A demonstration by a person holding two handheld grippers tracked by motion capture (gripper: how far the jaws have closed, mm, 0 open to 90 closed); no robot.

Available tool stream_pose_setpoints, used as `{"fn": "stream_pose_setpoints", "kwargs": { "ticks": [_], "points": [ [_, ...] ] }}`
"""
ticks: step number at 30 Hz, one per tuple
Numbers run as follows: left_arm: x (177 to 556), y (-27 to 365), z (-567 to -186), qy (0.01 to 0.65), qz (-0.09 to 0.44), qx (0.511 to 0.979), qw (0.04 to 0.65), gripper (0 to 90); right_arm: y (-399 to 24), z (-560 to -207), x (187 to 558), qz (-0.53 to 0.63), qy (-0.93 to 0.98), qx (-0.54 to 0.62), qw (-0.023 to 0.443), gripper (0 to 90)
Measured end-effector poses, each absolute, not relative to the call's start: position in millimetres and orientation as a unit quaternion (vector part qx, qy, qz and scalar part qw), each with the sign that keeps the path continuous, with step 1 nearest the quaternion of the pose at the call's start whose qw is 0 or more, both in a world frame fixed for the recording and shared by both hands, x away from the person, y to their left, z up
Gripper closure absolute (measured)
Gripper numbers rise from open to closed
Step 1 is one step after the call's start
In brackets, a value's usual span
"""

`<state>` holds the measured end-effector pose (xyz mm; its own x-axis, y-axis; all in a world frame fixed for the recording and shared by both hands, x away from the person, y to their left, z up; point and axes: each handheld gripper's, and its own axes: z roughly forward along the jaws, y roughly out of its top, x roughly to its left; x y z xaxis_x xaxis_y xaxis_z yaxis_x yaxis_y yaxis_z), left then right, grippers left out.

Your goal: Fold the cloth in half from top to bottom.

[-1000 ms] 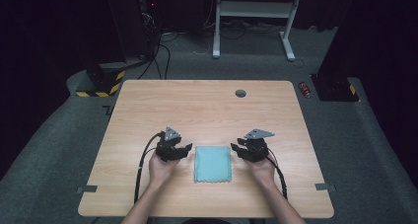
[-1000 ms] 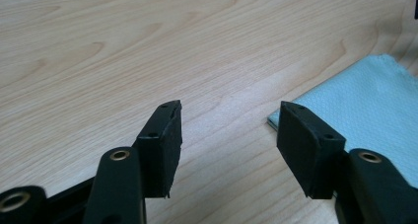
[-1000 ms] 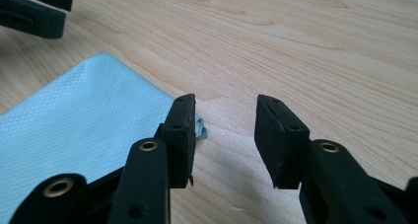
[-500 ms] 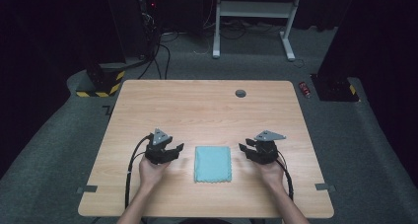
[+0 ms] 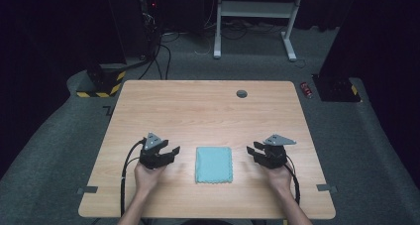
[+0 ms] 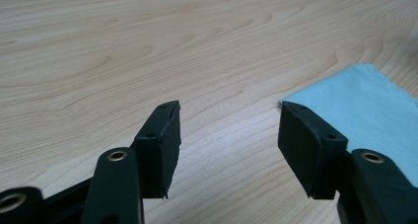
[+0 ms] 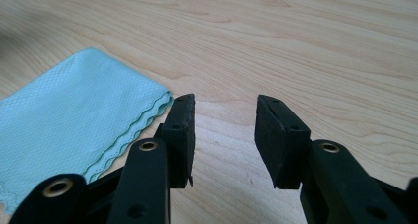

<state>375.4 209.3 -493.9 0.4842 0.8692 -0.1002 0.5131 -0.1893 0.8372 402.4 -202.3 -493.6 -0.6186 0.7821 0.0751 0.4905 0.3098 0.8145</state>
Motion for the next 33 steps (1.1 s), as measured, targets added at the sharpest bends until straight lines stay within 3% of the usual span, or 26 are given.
{"fn": "stream_pose_setpoints", "kwargs": {
  "ticks": [33],
  "points": [
    [349.4, 232.2, -521.8, 0.494, 0.210, 0.745, 0.396, 39.2, -230.5, -511.0, 375.9, 0.377, 0.809, 0.409, 0.191, 56.8]
  ]
}}
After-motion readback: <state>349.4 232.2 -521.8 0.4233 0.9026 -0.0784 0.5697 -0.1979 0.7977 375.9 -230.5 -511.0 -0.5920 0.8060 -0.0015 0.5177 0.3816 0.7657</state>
